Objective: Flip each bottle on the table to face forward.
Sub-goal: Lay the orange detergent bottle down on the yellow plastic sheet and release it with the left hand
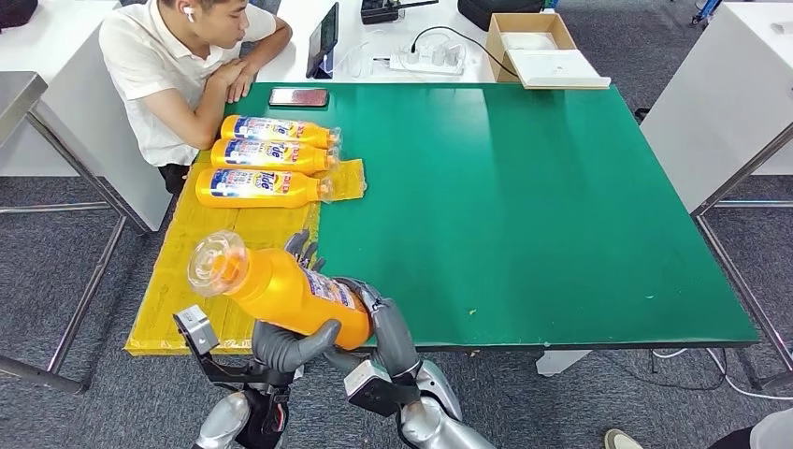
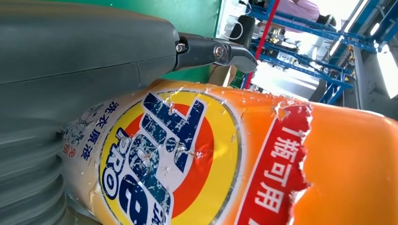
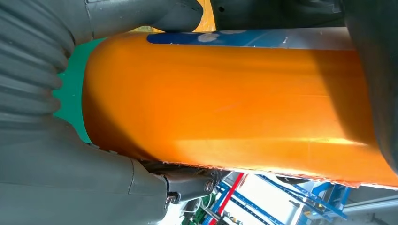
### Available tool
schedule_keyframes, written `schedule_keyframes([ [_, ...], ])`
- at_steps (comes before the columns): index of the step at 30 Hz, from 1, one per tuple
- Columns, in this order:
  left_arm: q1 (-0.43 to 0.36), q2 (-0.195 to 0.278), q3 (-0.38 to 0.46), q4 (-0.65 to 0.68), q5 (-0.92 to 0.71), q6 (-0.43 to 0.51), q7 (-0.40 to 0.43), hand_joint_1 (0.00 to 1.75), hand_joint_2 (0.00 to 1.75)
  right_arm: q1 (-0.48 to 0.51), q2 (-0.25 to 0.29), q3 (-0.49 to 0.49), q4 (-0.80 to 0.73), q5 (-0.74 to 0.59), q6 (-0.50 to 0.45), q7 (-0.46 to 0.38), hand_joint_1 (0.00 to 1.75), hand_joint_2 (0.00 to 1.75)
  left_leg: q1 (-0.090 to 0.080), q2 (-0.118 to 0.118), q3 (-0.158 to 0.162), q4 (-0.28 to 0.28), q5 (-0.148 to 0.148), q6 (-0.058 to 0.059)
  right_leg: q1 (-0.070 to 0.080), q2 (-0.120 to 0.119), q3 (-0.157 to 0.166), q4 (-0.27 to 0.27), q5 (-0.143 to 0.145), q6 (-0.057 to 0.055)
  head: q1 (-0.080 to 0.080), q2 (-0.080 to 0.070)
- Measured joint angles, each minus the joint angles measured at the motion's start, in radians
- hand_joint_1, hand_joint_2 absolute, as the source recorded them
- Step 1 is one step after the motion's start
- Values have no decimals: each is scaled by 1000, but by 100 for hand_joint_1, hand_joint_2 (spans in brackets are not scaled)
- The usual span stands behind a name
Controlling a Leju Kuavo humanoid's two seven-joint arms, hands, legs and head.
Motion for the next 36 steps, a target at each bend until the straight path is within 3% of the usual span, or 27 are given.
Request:
schedule_keyframes([
  [2, 0, -2, 1, 0, 7, -2, -4, 0, 175, -4, 0, 5, 3, -5, 1, 0, 175, 175, 0, 0, 0, 0, 0, 0, 0, 0, 0, 0, 0, 0, 0, 0],
  [3, 1, -2, 2, 0, 9, -3, -6, 24, 175, -5, -1, 8, 4, -7, 1, 0, 175, 175, 0, 0, 0, 0, 0, 0, 0, 0, 0, 0, 0, 0, 0, 0],
  [6, 1, -2, 4, -1, 9, -6, -15, 155, 175, -11, -2, 15, 8, -12, 2, 0, 174, 175, 0, 0, 0, 0, 0, 0, 0, 0, 0, 0, 0, 0, 0, 0],
  [7, 2, -2, 4, -1, 4, -7, -21, 175, 175, -12, -3, 17, 9, -14, 3, 0, 147, 175, 0, 0, 0, 0, 0, 0, 0, 0, 0, 0, 0, 0, 0, 0],
  [9, 2, -2, 4, -3, -14, -7, -39, 175, 175, -14, -3, 22, 11, -23, 6, 0, 60, 175, 0, 0, 0, 0, 0, 0, 0, 0, 0, 0, 0, 0, 0, 0],
  [10, 2, -2, 4, -4, -24, -6, -48, 175, 175, -14, -3, 27, 12, -29, 8, 0, 17, 131, 0, 0, 0, 0, 0, 0, 0, 0, 0, 0, 0, 0, 0, 0],
  [11, 1, -2, 4, -7, -31, -4, -55, 175, 175, -13, -3, 32, 14, -33, 12, 0, 0, 87, 0, 0, 0, 0, 0, 0, 0, 0, 0, 0, 0, 0, 0, 0],
  [13, -1, -1, 6, -11, -41, 5, -61, 175, 175, -10, -3, 41, 21, -40, 26, 0, 0, 0, 0, 0, 0, 0, 0, 0, 0, 0, 0, 0, 0, 0, 0, 0],
  [23, -1, 39, 59, 10, -102, 145, 24, 175, 175, 65, -26, 27, 32, -33, 27, 0, 0, 0, 0, 0, -1, 0, 0, 0, 0, 0, 0, 0, 0, 0, 0, 0],
  [28, 19, 63, 146, 22, -128, 180, 35, 175, 175, 149, -67, -45, -19, -63, -16, 0, 0, 0, 0, -2, -1, 0, 0, 0, 0, 0, -1, 0, 0, 0, 0, 0],
  [36, 36, 79, 201, 22, -156, 204, 45, 175, 175, 214, -101, -138, -105, -66, -73, 0, 0, 0, 0, -1, -2, 0, 0, 0, 0, 0, -1, 0, 0, 0, 0, 0],
])
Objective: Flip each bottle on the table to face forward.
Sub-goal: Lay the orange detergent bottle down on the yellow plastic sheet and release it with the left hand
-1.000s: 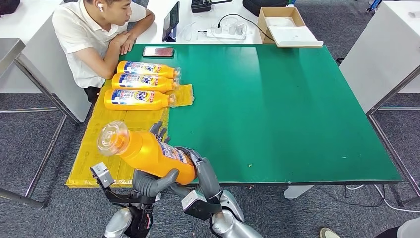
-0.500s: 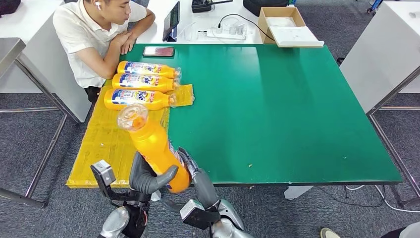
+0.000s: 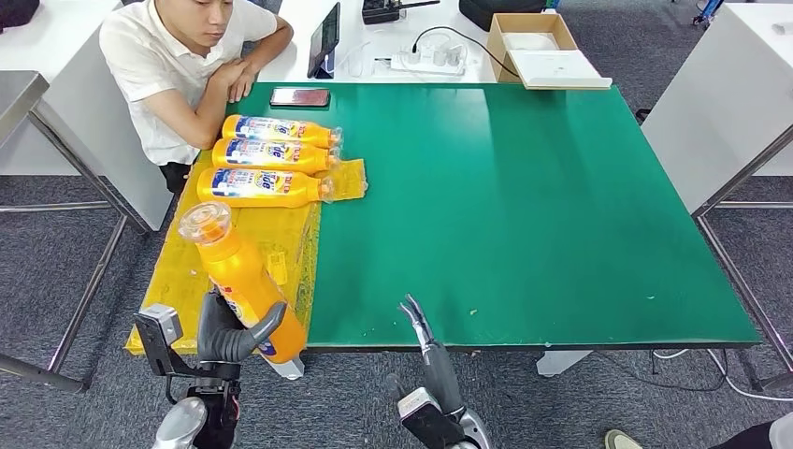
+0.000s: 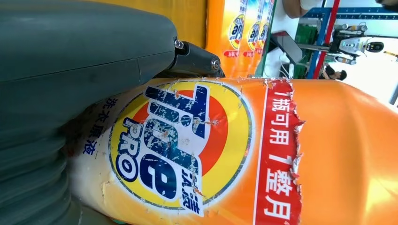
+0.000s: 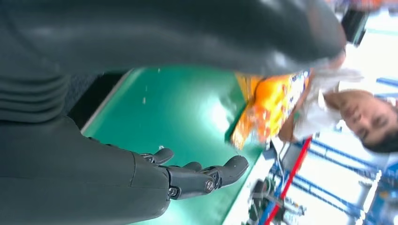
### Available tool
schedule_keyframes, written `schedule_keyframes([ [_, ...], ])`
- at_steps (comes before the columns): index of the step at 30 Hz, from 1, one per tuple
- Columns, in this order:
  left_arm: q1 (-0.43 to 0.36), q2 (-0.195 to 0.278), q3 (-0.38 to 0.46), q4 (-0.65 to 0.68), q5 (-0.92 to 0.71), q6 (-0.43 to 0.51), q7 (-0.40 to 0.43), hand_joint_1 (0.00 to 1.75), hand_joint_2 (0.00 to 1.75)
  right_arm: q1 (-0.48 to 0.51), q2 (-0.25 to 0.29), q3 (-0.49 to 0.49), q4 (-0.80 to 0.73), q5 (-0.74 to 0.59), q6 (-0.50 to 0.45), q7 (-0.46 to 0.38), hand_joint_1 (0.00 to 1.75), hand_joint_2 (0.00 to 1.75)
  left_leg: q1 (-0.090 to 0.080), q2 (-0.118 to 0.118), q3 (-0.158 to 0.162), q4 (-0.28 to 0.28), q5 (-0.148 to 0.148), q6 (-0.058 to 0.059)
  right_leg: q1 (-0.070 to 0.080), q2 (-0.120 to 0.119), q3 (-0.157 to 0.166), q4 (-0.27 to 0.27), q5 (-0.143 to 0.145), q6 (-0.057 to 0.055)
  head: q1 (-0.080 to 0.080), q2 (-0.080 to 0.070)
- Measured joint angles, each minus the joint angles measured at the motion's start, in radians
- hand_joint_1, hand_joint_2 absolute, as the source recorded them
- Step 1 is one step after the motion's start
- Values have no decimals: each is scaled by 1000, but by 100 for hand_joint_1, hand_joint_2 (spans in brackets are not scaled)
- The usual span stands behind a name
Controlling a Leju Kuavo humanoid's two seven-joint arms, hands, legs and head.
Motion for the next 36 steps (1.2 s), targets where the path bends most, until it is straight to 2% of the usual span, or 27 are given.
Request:
schedule_keyframes([
  [3, -2, 11, 9, 0, -102, 82, -4, 175, 175, 19, -9, -28, -43, 14, -49, 0, 0, 0, 0, 0, 0, 0, 0, 0, 0, 0, 0, 0, 0, 0, 0, 0],
  [6, -20, 37, 17, 7, -398, 254, 6, 175, 175, 45, -21, -67, -109, 34, -125, 0, 0, 0, 0, 0, 0, 0, 0, 0, 0, 0, 0, 0, 0, 0, 0, 0],
  [8, -47, 55, 22, 25, -605, 315, 46, 175, 175, 61, -27, -100, -161, 40, -170, 0, 0, 0, 0, 0, 0, 0, 0, 0, 0, 0, 0, 0, 0, 0, 0, 0],
  [12, -125, 87, 11, 104, -969, 287, 154, 175, 175, 84, -20, -180, -252, 29, -194, 0, 0, 0, 0, 0, 1, 0, 1, 0, 0, 0, 0, 0, 0, 0, 0, 0],
  [14, -165, 96, -8, 146, -1085, 257, 192, 175, 175, 86, -9, -212, -279, 28, -186, 0, 0, 0, 0, 1, 1, 0, 1, 0, 0, 0, 0, 0, 1, 0, 0, 0],
  [21, -338, 94, -114, 341, -1276, 127, 247, 175, 175, 79, 23, -244, -314, 35, -159, 0, 0, 0, 0, -3, 1, 0, 1, 0, 0, -1, 1, 0, 1, 0, 0, 0],
  [29, -448, 78, -175, 492, -1309, 102, 259, 175, 175, 77, 36, -245, -315, 29, -152, 0, 0, 0, 0, -1, 1, 0, 1, 0, 0, 0, 0, 0, 1, 0, 0, 0],
  [34, -543, 66, -205, 672, -1359, 69, 279, 175, 175, 76, 47, -245, -312, -7, -129, 0, 0, 0, 0, 0, 1, 0, 1, 0, 0, 0, 1, 1, 1, 0, 0, 0],
  [35, -564, 64, -207, 709, -1357, 61, 281, 165, 175, 76, 49, -244, -309, -11, -127, 0, 0, 0, 0, 0, 1, 0, 1, 0, 0, 0, 1, 1, 1, 0, 0, 0],
  [36, -585, 61, -207, 742, -1354, 53, 282, 130, 175, 76, 50, -244, -307, -14, -125, 0, 0, 0, 0, -1, 2, 0, 1, 0, 0, -1, 2, 1, 1, 0, 0, 0],
])
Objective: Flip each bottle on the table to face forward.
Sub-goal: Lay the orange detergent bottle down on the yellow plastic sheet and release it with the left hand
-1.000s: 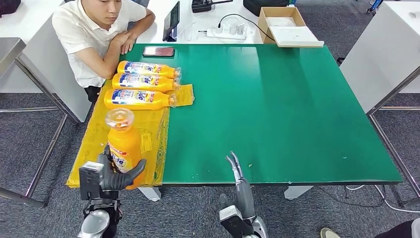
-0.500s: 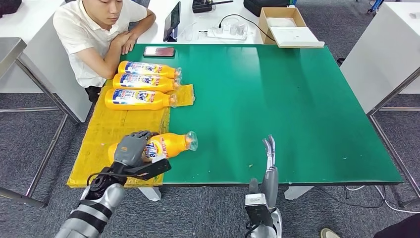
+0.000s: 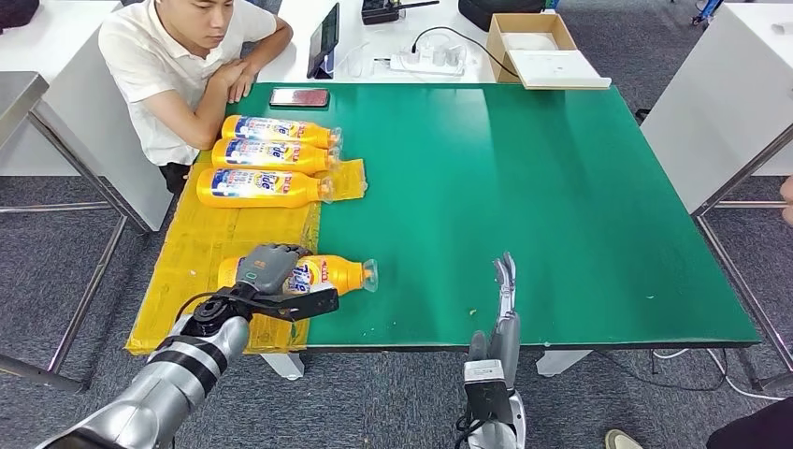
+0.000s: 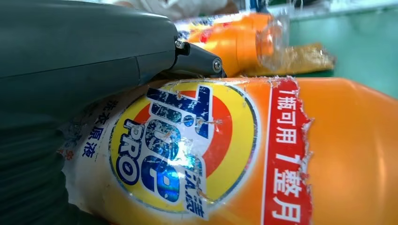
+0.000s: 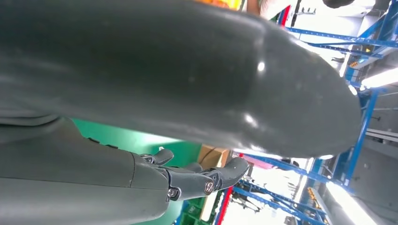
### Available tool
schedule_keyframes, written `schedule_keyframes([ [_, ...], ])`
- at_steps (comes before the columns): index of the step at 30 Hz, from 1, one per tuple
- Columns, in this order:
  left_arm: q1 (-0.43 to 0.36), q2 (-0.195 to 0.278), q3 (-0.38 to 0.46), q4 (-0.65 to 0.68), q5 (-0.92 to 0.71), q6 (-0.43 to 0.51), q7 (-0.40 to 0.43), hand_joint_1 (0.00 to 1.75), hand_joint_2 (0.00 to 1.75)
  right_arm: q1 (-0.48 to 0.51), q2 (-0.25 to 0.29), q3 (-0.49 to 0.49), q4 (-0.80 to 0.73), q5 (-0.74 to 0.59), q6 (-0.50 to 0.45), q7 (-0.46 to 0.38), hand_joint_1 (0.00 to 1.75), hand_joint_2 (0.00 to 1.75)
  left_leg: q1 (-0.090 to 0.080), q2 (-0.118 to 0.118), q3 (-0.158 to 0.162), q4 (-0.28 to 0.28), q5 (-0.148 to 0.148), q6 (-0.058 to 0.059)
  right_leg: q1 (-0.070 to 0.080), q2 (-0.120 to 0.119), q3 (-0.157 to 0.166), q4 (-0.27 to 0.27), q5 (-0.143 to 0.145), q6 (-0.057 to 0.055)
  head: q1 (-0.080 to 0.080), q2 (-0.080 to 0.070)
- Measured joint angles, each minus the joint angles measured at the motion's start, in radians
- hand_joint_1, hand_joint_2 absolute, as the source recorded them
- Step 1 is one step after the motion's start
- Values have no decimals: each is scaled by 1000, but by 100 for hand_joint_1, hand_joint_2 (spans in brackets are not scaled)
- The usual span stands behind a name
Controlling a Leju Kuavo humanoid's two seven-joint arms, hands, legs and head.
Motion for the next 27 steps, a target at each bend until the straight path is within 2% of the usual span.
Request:
schedule_keyframes([
  [2, -37, -3, 0, 60, 15, -20, 1, 43, 175, 0, 4, 1, 6, -8, 2, 0, 0, 0, 0, -1, 1, 0, 0, 0, 0, 0, 2, 0, 0, 0, 0, 0],
  [3, -52, -3, 0, 84, 23, -30, 0, 9, 175, -1, 5, 1, 8, -12, 2, 0, 0, 0, 0, -1, 2, 0, 0, 0, 0, 0, 2, 0, 0, 0, 0, 0],
  [4, -66, -3, 1, 107, 35, -42, 0, 0, 175, -2, 6, 1, 11, -16, 2, 0, 0, 0, 0, -1, 2, 0, 0, 0, 0, 0, 2, 0, 0, 0, 0, 0],
  [14, -162, 6, 42, 240, 109, -183, 55, 0, 175, -20, 7, -1, 43, -25, 23, 0, 0, 0, 0, 2, 6, 0, 1, -2, 0, 0, 4, 2, 0, 0, 0, 0],
  [19, -169, 18, 107, 250, 237, -239, -28, 0, 175, -23, 7, -2, 50, -24, 26, 0, 0, 0, 0, 2, 7, 0, 1, -2, 0, 0, 5, 3, 0, 0, 0, 0],
  [24, -152, 32, 180, 231, 357, -326, -176, 0, 175, -22, 4, -4, 53, -25, 26, 0, 0, 0, 0, 1, 8, 0, 1, -2, 0, 0, 6, 3, 0, -1, 0, 0],
  [27, -142, 37, 202, 219, 370, -335, -195, 0, 175, -22, 3, -6, 54, -25, 26, 0, 0, 0, 0, 1, 8, 0, 1, -2, 0, 0, 6, 3, 0, -1, 0, 0],
])
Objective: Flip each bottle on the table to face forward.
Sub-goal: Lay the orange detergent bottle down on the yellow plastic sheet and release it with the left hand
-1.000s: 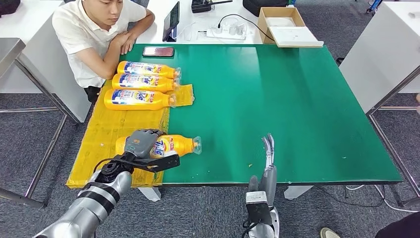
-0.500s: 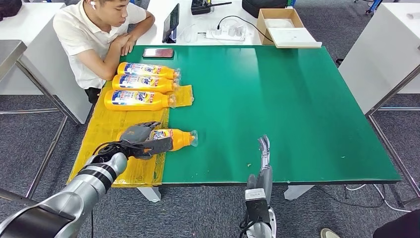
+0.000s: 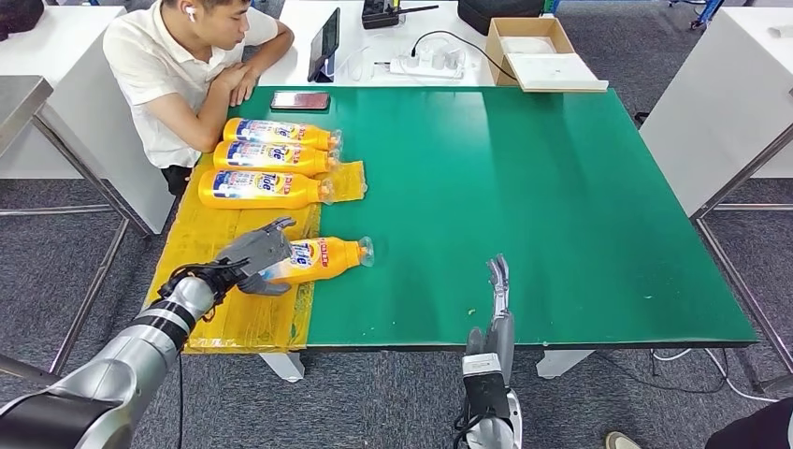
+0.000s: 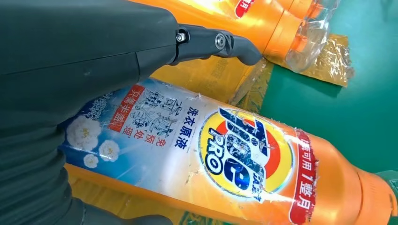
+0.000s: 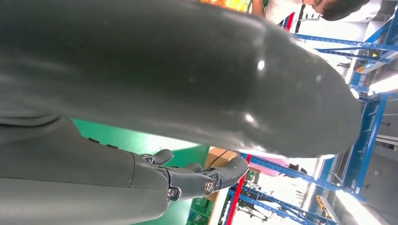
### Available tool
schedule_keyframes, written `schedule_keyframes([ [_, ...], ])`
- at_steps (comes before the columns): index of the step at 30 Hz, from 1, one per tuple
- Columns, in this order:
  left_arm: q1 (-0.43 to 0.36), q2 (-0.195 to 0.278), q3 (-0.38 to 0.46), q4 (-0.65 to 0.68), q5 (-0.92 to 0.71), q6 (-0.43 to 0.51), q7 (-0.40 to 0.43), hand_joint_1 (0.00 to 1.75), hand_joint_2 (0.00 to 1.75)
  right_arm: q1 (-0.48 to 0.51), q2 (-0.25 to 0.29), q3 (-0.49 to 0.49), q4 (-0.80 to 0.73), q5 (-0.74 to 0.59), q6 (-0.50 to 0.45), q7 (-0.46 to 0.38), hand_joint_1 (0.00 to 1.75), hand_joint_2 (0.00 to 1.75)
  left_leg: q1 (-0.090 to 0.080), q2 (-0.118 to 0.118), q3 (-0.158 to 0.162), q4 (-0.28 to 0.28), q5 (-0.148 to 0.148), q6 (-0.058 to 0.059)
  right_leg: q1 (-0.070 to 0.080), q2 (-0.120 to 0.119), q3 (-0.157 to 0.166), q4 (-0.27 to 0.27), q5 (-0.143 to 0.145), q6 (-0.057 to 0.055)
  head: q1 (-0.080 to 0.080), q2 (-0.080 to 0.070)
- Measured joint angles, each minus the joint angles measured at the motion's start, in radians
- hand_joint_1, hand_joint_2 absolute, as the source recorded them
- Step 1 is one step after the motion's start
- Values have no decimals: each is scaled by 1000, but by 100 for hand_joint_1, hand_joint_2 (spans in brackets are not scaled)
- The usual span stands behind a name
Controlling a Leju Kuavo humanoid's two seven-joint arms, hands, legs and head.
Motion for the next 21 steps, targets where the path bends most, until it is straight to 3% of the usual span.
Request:
schedule_keyframes([
  [3, 19, 2, 15, -23, 24, 3, -34, 0, 175, 1, -1, 0, 1, -1, -1, 0, 0, 0, 0, 1, 0, 0, 0, 0, 0, 0, 0, 0, 0, 0, 0, 0],
  [5, 75, -9, 38, -99, 121, -18, -122, 0, 175, 6, -1, -2, -1, 1, -17, 0, 0, 0, -1, 1, 1, 0, 0, 0, -1, 0, -1, 0, 0, 0, -1, 0],
  [7, 180, -45, 91, -261, 346, -62, -222, 0, 87, 15, -1, -3, -8, 7, -55, 0, 0, 0, -1, 1, -1, 0, 0, 0, -1, 1, -2, 0, 0, 0, 0, 0],
  [9, 289, -91, 134, -459, 603, -71, -239, 0, 0, 20, 2, -4, -13, 11, -95, 0, 0, 0, -1, 1, -3, 0, -1, 0, -1, 1, -4, 0, 0, 0, 1, 0],
  [13, 428, -128, 145, -767, 837, -14, -222, 0, 0, 26, 11, -5, -22, 7, -116, 0, 0, 0, -1, 3, -5, 0, -2, 0, -1, 3, -6, -1, 0, 0, 0, 0],
  [21, 594, -131, 151, -1093, 870, 30, -306, 0, 0, 32, 18, -14, -33, -28, -50, 0, 0, 0, 0, 1, -6, 0, -2, 0, 0, 2, -7, -1, -1, 0, 0, 0],
])
